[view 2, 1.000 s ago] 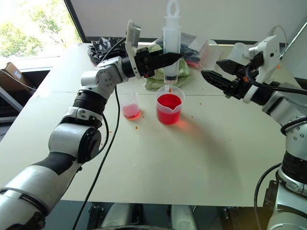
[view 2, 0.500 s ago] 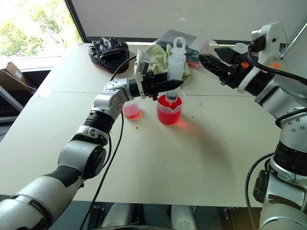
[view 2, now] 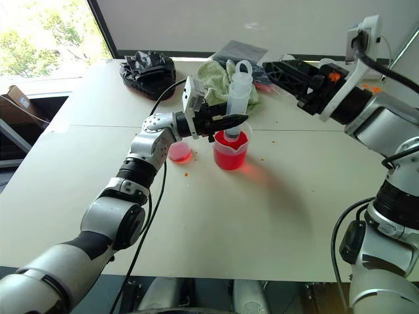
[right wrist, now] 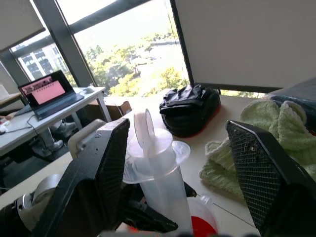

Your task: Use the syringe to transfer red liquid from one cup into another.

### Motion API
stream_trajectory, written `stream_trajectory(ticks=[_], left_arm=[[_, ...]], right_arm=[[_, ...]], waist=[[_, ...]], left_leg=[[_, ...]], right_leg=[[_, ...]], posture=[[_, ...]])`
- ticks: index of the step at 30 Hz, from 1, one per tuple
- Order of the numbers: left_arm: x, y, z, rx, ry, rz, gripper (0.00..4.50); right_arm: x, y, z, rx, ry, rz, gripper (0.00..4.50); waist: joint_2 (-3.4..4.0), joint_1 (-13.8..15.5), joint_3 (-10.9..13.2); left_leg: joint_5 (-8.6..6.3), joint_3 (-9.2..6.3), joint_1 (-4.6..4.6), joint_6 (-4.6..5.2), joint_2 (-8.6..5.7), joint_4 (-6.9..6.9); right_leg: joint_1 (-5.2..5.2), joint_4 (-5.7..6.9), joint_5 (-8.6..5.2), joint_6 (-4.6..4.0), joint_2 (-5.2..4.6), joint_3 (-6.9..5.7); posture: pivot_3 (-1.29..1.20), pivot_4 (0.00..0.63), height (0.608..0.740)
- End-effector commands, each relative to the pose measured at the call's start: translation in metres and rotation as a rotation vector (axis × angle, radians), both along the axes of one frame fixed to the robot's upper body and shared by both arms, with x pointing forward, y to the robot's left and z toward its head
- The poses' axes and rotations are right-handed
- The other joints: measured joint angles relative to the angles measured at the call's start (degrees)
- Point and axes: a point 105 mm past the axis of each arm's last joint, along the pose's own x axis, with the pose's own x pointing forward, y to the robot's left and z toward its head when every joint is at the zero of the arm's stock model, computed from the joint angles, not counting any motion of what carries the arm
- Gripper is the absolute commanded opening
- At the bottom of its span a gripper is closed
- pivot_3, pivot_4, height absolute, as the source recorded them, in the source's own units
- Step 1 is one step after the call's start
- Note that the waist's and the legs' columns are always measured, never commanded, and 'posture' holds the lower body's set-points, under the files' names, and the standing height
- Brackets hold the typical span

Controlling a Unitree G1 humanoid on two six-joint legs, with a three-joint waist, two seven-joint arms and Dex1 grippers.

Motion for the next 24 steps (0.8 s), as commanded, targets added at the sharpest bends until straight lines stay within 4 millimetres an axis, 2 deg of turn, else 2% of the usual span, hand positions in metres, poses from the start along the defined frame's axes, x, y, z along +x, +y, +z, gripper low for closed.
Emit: stream_trajectory(ticks=[1, 5, 24], left_arm=[[-0.001, -0.001, 0.008, -0.008, -0.046, 0.005, 1.42], [0.001, -0.001, 0.007, -0.007, -0.047, 0.013, 1.42], [0.003, -0.001, 0.01, -0.011, -0.05, 0.023, 1.42]], right_arm=[[-0.007, 0.012, 0.012, 0.037, -0.008, 0.058, 3.25], [-0.003, 0.02, 0.002, -0.053, 0.005, 0.017, 3.25], [0.009, 0.039, -0.007, -0.082, 0.001, 0.0, 3.25]], waist=[[0.0, 0.0, 0.0], [0.0, 0.1, 0.0], [0.0, 0.0, 0.0]], left_leg=[[0.0, 0.0, 0.0, 0.0, 0.01, 0.0], [0.0, 0.01, -0.02, 0.0, 0.01, 0.01], [-0.01, 0.0, -0.02, 0.02, 0.01, 0.0]], right_leg=[[0.0, 0.0, 0.0, 0.0, 0.0, -0.01], [0.0, -0.01, 0.0, 0.0, -0.01, 0.0], [0.0, -0.01, 0.0, 0.0, 0.0, -0.01]], posture=[[0.0, 0.15, 0.711], [0.0, 0.15, 0.711], [0.0, 0.15, 0.711]])
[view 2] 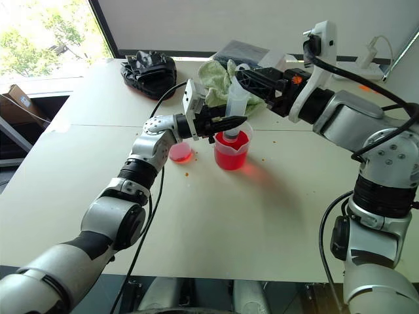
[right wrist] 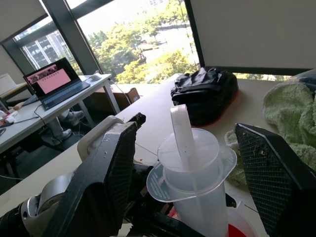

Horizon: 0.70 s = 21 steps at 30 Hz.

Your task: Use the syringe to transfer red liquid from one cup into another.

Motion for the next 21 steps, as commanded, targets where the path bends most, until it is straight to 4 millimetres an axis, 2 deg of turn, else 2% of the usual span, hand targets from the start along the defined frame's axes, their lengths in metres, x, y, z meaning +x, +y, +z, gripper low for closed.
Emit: stream_trajectory(ticks=[1, 7, 21], left_arm=[[-0.0018, -0.0022, 0.0159, -0.017, -0.056, -0.008, 1.42], [-0.0017, -0.0016, 0.0158, -0.017, -0.057, -0.006, 1.42], [-0.0018, -0.0006, 0.0158, -0.018, -0.061, 0.001, 1.42]], right_arm=[[-0.0029, 0.0027, 0.013, 0.006, -0.067, -0.008, 3.25], [0.0008, 0.0047, 0.0107, -0.013, -0.07, -0.021, 3.25], [0.0055, -0.0041, 0.0146, -0.015, -0.085, -0.074, 3.25]], waist=[[0.0, 0.0, 0.0], [0.0, 0.0, 0.0], [0.0, 0.0, 0.0]], left_leg=[[0.0, 0.0, 0.0, 0.0, 0.0, 0.0], [0.0, 0.0, 0.0, 0.0, 0.0, 0.0], [0.0, 0.0, 0.0, 0.0, 0.0, 0.0]], right_leg=[[0.0, 0.0, 0.0, 0.0, 0.0, 0.0], [0.0, 0.0, 0.0, 0.0, -0.01, 0.0], [0.0, -0.01, 0.0, 0.0, 0.0, 0.0]], posture=[[0.0, 0.15, 0.711], [0.0, 0.15, 0.711], [0.0, 0.15, 0.711]])
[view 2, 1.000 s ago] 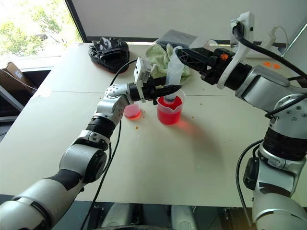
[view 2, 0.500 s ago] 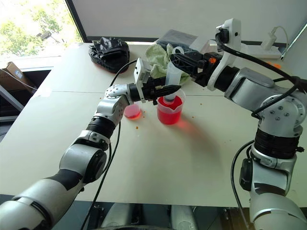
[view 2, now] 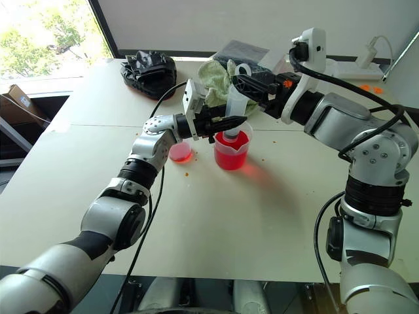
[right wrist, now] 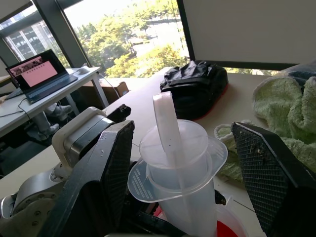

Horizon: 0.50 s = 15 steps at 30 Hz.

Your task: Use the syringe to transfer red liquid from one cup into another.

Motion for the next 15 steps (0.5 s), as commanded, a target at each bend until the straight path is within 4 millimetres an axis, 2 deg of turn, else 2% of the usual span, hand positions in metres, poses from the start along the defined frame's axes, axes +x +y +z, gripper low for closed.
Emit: stream_trajectory(ticks=[1, 11, 15], left_arm=[[-0.002, -0.001, 0.016, -0.019, -0.06, -0.001, 1.42], [-0.001, 0.001, 0.016, -0.02, -0.068, 0.013, 1.42], [-0.001, 0.001, 0.016, -0.013, -0.085, 0.025, 1.42]], right_arm=[[-0.003, -0.008, 0.022, 0.014, -0.089, -0.046, 3.25], [0.005, -0.022, 0.022, -0.077, -0.124, -0.203, 3.25], [0.013, -0.025, 0.023, -0.175, -0.15, -0.347, 3.25]], waist=[[0.0, 0.0, 0.0], [0.0, 0.0, 0.0], [0.0, 0.0, 0.0]], left_leg=[[0.0, 0.0, 0.0, 0.0, 0.0, 0.0], [0.0, 0.0, 0.0, 0.0, 0.0, 0.0], [0.0, 0.0, 0.0, 0.0, 0.0, 0.0]], right_leg=[[0.0, 0.0, 0.0, 0.0, 0.0, 0.0], [0.0, 0.0, 0.0, 0.0, 0.0, 0.0], [0.0, -0.01, 0.0, 0.0, 0.0, 0.0]], posture=[[0.0, 0.15, 0.711], [0.0, 0.15, 0.711], [0.0, 0.15, 0.711]])
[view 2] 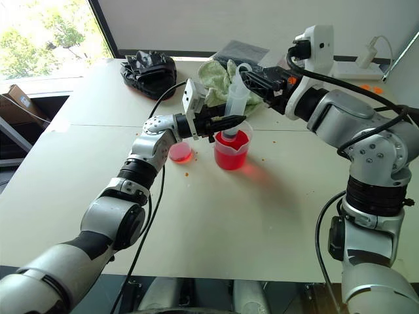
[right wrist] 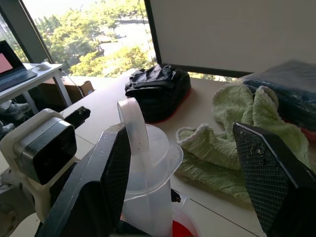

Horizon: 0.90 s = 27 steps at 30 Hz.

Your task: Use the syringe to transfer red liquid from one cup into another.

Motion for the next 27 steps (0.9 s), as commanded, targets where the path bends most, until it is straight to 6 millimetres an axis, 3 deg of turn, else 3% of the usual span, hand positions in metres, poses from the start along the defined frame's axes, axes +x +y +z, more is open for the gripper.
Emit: stream_trajectory(ticks=[1, 16, 22, 23, 27], left_arm=[[-0.004, -0.001, 0.017, -0.021, -0.086, -0.009, 1.42], [-0.003, -0.001, 0.018, -0.023, -0.094, 0.004, 1.42], [-0.002, 0.001, 0.019, -0.026, -0.091, 0.012, 1.42], [-0.002, 0.001, 0.019, -0.027, -0.091, 0.013, 1.42], [-0.002, 0.0, 0.02, -0.035, -0.089, 0.013, 1.42]], right_arm=[[0.004, -0.011, 0.018, -0.099, -0.099, -0.187, 3.25], [0.011, 0.022, 0.01, -0.068, -0.095, -0.265, 3.25], [0.008, 0.026, 0.008, -0.001, -0.052, -0.225, 0.26], [0.007, 0.026, 0.008, 0.018, -0.042, -0.218, 0.05], [0.003, 0.03, 0.013, 0.108, -0.011, -0.164, 0.05]], waist=[[0.0, 0.0, 0.0], [0.0, -0.2, 0.0], [0.01, -0.4, 0.0], [0.01, -0.3, 0.0], [0.01, -0.3, 0.0]], left_leg=[[0.0, 0.0, 0.0, 0.0, 0.0, 0.0], [0.0, 0.0, -0.01, -0.01, 0.0, -0.01], [0.01, 0.0, 0.0, -0.01, 0.01, -0.03], [0.01, 0.0, 0.0, -0.01, 0.0, -0.03], [0.01, 0.0, 0.0, -0.01, 0.0, -0.02]], right_leg=[[-0.01, 0.0, 0.0, 0.0, 0.0, 0.0], [-0.02, 0.01, 0.0, 0.0, 0.0, 0.0], [-0.02, 0.03, 0.0, 0.0, 0.02, -0.01], [-0.02, 0.03, 0.0, 0.0, 0.02, -0.01], [-0.02, 0.02, 0.0, 0.0, 0.01, -0.01]], posture=[[0.0, 0.15, 0.711], [0.0, 0.15, 0.711], [0.0, 0.15, 0.711], [0.0, 0.15, 0.711], [0.0, 0.15, 0.711]])
